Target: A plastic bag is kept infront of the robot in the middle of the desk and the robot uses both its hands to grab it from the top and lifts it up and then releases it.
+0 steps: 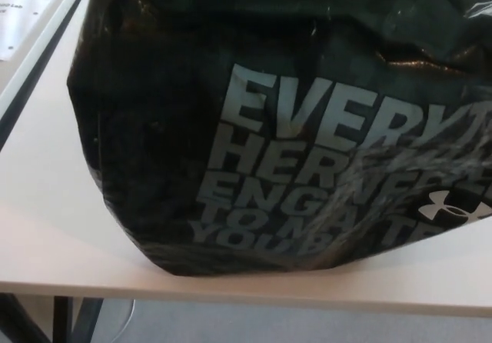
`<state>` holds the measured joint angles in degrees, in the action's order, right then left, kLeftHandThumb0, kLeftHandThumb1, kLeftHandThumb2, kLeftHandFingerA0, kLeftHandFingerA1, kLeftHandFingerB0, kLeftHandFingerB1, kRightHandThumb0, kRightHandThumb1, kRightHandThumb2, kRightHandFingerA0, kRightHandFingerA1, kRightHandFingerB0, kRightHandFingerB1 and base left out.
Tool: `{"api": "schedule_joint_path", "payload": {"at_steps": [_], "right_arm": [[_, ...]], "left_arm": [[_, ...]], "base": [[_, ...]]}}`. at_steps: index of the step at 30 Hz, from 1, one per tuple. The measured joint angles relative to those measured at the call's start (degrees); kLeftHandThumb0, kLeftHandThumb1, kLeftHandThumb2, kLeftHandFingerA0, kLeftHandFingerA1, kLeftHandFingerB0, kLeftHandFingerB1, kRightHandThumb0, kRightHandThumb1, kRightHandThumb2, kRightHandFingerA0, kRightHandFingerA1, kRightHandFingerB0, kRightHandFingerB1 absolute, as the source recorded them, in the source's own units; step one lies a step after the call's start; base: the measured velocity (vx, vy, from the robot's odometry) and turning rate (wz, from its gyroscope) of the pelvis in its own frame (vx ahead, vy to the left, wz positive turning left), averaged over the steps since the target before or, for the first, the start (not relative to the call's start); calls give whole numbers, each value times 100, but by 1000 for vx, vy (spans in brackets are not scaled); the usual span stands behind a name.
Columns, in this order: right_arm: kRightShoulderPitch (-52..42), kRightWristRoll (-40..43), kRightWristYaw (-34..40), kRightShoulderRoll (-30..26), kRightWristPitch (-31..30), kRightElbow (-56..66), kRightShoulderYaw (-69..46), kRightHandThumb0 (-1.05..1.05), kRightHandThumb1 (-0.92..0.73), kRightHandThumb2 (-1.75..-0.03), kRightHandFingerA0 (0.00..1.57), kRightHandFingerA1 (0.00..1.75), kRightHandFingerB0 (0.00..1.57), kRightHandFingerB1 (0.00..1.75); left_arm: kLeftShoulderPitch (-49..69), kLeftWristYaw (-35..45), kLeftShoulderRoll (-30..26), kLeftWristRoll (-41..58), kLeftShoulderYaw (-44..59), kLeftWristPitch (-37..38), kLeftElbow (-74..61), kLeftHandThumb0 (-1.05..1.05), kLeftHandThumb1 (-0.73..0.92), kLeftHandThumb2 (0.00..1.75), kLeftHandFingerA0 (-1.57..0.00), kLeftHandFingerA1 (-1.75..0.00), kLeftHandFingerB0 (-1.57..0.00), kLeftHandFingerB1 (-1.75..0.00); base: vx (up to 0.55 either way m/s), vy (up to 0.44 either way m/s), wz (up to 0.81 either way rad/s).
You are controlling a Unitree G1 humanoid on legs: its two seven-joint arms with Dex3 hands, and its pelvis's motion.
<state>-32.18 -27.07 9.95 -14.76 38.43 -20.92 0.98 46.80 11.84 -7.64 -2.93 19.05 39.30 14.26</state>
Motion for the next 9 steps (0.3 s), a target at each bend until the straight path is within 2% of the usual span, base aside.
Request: {"api": "schedule_joint_path", "payload": {"at_steps": [2,3,9], "right_arm": [[10,-99,117,41,113,-219,166,-81,-86,-66,20,29,10,25],[17,-147,177,67,177,-329,246,-80,-68,-102,10,43,6,32],[132,-321,484,179,561,-891,590,-82,-66,-101,12,44,4,31]], "left_arm": [[60,19,37,0,-113,180,123,-64,78,109,-2,-38,-2,-28],[89,34,46,1,-179,270,188,-65,78,111,-3,-39,-3,-29],[78,103,47,14,-450,779,593,-66,78,112,-3,-38,-3,-29]], "base": [[0,0,0],[0,0,0],[0,0,0]]}}
